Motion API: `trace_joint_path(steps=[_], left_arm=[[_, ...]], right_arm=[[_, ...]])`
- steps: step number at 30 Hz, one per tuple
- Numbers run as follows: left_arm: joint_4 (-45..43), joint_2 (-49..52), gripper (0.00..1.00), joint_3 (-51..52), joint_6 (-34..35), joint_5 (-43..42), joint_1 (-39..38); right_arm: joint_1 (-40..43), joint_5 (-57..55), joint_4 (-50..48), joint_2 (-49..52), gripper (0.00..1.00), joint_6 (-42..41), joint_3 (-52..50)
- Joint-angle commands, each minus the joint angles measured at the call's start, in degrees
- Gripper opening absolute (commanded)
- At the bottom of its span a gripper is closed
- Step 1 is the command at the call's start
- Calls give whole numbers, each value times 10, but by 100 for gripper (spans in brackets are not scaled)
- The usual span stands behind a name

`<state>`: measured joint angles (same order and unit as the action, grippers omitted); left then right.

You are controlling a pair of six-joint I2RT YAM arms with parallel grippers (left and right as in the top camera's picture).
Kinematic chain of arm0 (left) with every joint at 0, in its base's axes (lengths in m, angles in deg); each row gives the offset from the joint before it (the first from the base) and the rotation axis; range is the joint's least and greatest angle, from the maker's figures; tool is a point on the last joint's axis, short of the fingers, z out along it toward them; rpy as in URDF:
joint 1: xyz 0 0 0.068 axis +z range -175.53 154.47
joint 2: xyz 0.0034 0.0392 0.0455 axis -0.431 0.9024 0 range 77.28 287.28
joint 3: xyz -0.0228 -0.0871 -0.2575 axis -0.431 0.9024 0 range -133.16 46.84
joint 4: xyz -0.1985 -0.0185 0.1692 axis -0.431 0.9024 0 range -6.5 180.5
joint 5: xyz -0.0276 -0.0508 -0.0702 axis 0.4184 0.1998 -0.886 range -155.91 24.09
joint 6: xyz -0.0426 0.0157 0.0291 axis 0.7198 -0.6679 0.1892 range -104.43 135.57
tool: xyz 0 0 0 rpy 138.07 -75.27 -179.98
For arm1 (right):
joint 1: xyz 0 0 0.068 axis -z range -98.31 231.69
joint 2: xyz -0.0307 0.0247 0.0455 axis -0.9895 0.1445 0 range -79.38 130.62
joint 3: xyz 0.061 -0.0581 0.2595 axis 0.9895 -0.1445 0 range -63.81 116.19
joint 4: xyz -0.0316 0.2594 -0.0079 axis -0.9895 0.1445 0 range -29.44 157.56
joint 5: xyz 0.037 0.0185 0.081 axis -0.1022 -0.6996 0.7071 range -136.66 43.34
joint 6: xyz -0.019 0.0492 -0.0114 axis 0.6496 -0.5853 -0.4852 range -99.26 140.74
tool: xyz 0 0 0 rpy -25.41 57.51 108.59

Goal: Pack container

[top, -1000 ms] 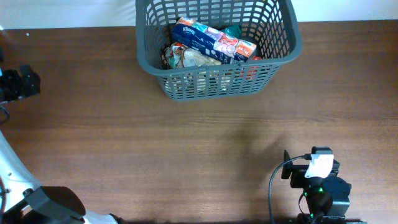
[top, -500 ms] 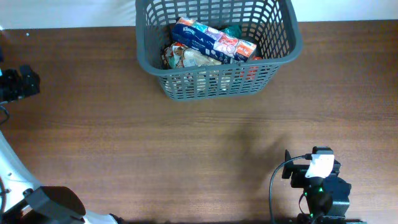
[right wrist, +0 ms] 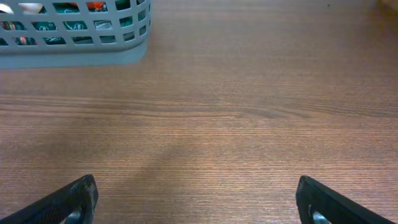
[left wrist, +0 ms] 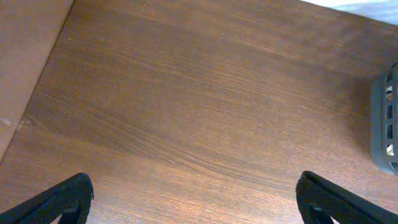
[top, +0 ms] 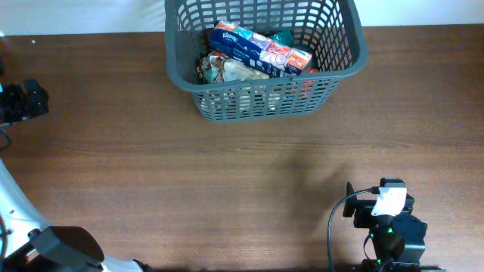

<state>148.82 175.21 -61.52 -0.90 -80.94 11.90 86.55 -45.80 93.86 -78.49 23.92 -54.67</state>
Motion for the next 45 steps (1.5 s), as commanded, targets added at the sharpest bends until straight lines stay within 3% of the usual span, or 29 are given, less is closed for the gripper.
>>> trace_joint_path(steps=[1, 9, 15, 21, 28, 33, 41, 45], left_arm=[[1, -9, 99, 3, 5, -6, -2], [1, -61, 99, 4, 5, -6, -45], [0, -113, 99, 4, 5, -6, -163], [-87, -156, 99, 4, 5, -6, -303], [-200, -216, 99, 35, 5, -6, -353], [-341, -314, 99, 173, 5, -6, -358], [-608, -526, 99, 504, 5, -6, -360], [-667, -612, 99, 622, 1, -2, -374]], right_arm=[[-3, -10, -3, -7, 99, -5, -5], [-3, -10, -3, -7, 99, -5, -5], [-3, -10, -3, -7, 99, -5, -5], [-3, -10, -3, -7, 99, -5, -5], [-3, -10, -3, -7, 99, -5, -5], [-3, -10, -3, -7, 99, -5, -5], [-3, -10, -3, -7, 99, -5, -5], [-3, -10, -3, -7, 99, -5, -5]])
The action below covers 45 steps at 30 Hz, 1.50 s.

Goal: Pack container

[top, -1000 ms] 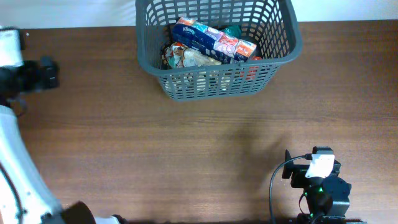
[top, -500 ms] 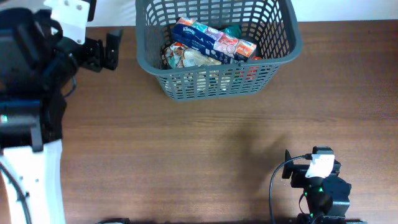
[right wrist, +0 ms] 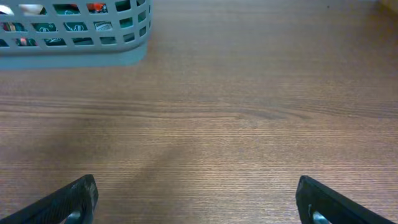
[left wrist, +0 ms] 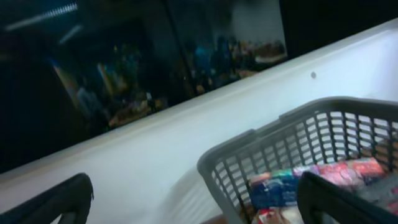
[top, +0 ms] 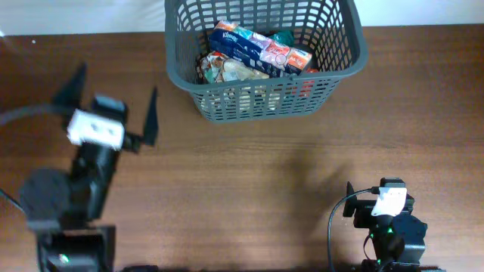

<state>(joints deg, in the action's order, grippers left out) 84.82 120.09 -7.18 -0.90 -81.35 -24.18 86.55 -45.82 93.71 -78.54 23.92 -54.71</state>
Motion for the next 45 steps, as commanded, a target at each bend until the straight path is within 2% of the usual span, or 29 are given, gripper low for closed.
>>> trace_joint_path(steps=[1, 7, 19, 29, 39, 43, 45], left_arm=[[-41, -84, 99, 109, 1, 2, -18], [-89, -223, 99, 276, 1, 2, -24], [-90, -427, 99, 466, 1, 2, -24], [-94, -425, 99, 533, 1, 2, -24], [-41, -425, 99, 535, 1, 2, -24], [19, -425, 99, 535, 1, 2, -24], [19, -422, 99, 535, 2, 2, -24]], right_arm=[[-3, -9, -1, -6, 99, -5, -4], [-3, -9, -1, -6, 99, -5, -4], [-3, -9, -1, -6, 99, -5, -4], [-3, -9, -1, -6, 99, -5, -4], [-3, -9, -1, -6, 99, -5, -4], [-3, -9, -1, -6, 99, -5, -4], [-3, -9, -1, -6, 99, -5, -4]])
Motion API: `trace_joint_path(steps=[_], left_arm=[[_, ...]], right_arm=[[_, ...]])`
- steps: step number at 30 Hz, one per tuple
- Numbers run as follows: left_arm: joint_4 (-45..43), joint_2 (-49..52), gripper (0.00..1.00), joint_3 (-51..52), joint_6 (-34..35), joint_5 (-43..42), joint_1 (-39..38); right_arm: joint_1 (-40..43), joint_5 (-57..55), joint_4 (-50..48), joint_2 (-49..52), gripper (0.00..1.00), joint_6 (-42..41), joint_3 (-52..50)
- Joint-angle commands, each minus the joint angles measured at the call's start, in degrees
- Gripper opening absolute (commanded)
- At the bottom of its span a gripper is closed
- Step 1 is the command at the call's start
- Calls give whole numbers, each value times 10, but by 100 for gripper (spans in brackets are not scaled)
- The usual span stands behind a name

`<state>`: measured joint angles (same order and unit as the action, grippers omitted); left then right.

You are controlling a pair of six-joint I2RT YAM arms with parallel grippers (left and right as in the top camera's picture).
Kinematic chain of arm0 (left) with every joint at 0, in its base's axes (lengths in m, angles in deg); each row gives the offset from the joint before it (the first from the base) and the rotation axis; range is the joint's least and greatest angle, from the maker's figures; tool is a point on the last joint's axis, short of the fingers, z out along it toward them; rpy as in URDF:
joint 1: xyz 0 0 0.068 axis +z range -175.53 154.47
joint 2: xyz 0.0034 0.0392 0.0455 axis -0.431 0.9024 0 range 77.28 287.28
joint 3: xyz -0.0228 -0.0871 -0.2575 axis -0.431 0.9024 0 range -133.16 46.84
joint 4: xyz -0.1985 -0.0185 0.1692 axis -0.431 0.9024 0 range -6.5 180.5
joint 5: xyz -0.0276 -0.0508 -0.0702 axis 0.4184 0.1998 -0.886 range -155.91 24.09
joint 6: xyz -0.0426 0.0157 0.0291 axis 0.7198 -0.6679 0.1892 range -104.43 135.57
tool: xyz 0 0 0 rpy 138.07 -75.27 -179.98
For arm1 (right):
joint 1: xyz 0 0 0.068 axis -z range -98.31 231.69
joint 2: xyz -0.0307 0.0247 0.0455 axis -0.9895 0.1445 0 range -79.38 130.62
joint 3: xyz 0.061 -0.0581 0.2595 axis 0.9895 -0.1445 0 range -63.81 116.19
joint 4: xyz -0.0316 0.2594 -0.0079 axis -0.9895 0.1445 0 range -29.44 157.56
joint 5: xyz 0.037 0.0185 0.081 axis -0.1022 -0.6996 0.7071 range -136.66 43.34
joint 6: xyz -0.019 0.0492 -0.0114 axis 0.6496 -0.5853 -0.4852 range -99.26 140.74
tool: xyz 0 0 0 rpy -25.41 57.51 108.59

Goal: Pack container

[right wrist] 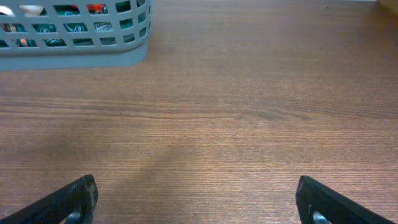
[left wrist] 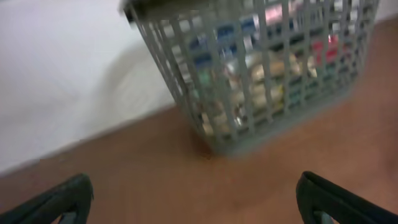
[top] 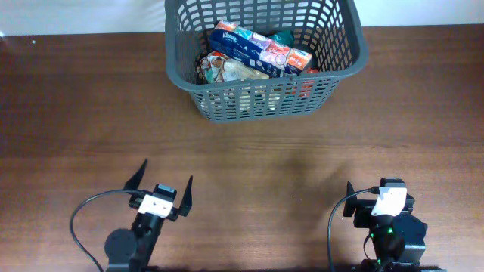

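Observation:
A grey slatted basket (top: 257, 104) stands at the table's far centre. It holds a blue tissue pack (top: 243, 44) and several snack packets. In the blurred left wrist view the basket's (left wrist: 249, 81) side wall fills the top. My left gripper (top: 165, 175) sits near the front edge at the left, open and empty, its fingertips (left wrist: 65, 196) wide apart. At the front right my right gripper (top: 384, 198) is also open with nothing between its fingertips (right wrist: 74, 196). A corner of the basket (right wrist: 74, 37) shows at its upper left.
Brown wooden table (top: 76, 121) with a white wall strip behind it (top: 76, 15). Cables loop beside each arm base at the front edge. No loose objects lie on the wood outside the basket.
My left arm was raised to the left of the basket and is now low at the front left edge, facing the basket's side. The right arm has not moved.
First my left gripper was at the far left edge, looking down at bare wood. Then it was up beside the basket, open, looking over the rim. Now it rests at the front left, still open. The basket's contents and the right arm stayed the same.

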<state>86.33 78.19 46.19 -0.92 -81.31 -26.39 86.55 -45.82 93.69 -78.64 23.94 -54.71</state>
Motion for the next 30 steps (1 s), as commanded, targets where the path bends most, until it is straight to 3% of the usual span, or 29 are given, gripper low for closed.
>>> trace_joint_path(steps=[1, 30], left_arm=[[5, -3, 99, 1, 2, 2, -2], [5, -2, 99, 1, 2, 2, -2]], right_arm=[[-3, -9, -1, -5, 99, -5, -4], [-3, -9, -1, -5, 99, -5, -4]])
